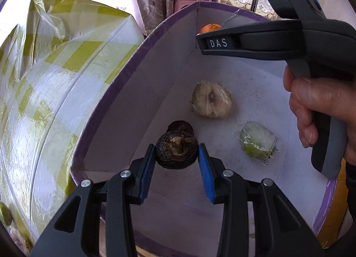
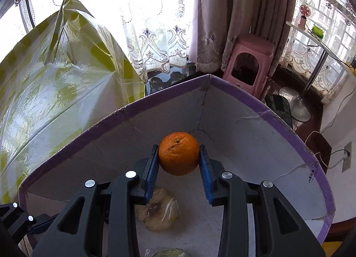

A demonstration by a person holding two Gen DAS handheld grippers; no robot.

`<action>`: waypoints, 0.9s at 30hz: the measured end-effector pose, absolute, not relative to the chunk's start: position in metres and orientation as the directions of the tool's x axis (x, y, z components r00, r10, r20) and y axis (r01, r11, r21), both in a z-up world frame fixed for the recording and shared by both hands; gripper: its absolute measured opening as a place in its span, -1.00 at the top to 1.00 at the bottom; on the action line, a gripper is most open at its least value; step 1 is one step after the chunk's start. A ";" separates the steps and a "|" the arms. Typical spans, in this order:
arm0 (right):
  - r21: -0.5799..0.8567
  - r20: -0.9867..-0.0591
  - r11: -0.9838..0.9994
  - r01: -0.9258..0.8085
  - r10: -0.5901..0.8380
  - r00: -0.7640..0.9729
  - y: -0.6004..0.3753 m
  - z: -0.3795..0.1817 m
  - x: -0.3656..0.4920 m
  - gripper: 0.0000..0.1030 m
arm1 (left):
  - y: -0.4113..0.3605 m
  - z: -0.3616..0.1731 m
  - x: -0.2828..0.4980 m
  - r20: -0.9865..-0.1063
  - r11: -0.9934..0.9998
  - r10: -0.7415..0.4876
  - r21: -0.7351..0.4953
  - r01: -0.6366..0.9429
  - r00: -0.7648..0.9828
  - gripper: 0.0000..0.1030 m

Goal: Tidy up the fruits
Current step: 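Carry the dark item and the orange with both tools over the purple-rimmed box, then open the left tool to drop the dark item while the right tool drops the orange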

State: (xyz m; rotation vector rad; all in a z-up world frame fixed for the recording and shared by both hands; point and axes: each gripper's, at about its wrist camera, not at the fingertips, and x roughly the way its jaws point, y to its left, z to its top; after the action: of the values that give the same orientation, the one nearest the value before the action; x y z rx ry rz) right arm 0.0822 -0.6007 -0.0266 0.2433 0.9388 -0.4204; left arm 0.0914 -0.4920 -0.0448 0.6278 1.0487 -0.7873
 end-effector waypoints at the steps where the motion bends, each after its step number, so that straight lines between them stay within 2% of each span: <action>1: 0.021 -0.827 0.892 0.451 -0.238 0.510 -0.602 -0.029 0.083 0.32 | -0.493 -0.049 0.094 -0.928 0.578 -0.251 0.085 0.811 0.276 0.24; 13: 0.025 -0.921 0.920 0.390 -0.131 0.368 -0.599 -0.059 0.096 0.32 | -0.513 -0.085 0.112 -0.958 0.525 -0.081 0.193 0.829 0.275 0.24; 22: 0.016 -0.952 0.912 0.410 -0.111 0.284 -0.602 -0.077 0.096 0.27 | -0.513 -0.093 0.120 -0.964 0.517 -0.058 0.192 0.834 0.258 0.23; 27: 0.015 -0.959 0.908 0.420 -0.106 0.263 -0.607 -0.081 0.100 0.23 | -0.504 -0.084 0.115 -0.961 0.517 -0.086 0.183 0.836 0.264 -0.01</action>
State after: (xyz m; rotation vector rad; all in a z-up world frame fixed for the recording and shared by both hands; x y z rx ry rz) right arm 0.0998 -0.6069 -0.0807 0.2903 1.2596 -0.3621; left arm 0.1151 -0.5040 -0.0835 0.8158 1.1365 -0.7268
